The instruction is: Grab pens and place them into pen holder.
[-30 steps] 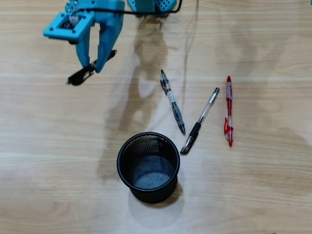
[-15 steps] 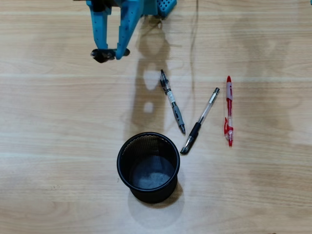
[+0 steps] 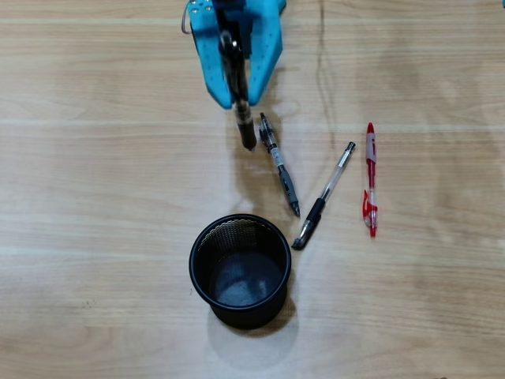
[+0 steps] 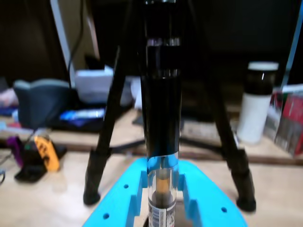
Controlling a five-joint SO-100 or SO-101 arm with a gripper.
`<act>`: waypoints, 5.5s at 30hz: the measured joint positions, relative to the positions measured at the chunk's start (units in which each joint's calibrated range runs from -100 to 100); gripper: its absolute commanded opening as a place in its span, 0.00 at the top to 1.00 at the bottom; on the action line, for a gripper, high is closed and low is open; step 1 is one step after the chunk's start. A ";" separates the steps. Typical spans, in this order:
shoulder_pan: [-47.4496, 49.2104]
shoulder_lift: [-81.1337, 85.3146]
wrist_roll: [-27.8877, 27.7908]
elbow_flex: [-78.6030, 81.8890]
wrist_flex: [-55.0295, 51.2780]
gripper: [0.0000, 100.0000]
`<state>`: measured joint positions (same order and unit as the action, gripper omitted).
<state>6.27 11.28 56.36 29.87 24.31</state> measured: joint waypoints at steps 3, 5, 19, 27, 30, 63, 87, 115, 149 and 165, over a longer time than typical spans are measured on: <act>1.08 -4.33 0.00 -3.46 6.06 0.98; 2.07 -6.96 0.00 -6.66 7.18 0.98; 0.99 -27.14 0.00 -19.88 8.39 0.98; -2.35 -38.93 0.00 -29.38 8.39 0.98; -3.16 -41.56 0.00 -30.80 8.39 0.98; -3.61 -12.13 -5.04 -3.64 -3.98 0.98; 2.44 21.97 -20.73 21.84 -51.21 0.98; 15.52 8.31 -21.97 16.51 -56.40 0.98; 4.96 -14.93 -10.91 -9.14 -69.81 0.97; 5.14 -16.28 -8.57 -13.49 -80.54 0.88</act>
<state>11.41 -5.00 47.79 16.38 -56.23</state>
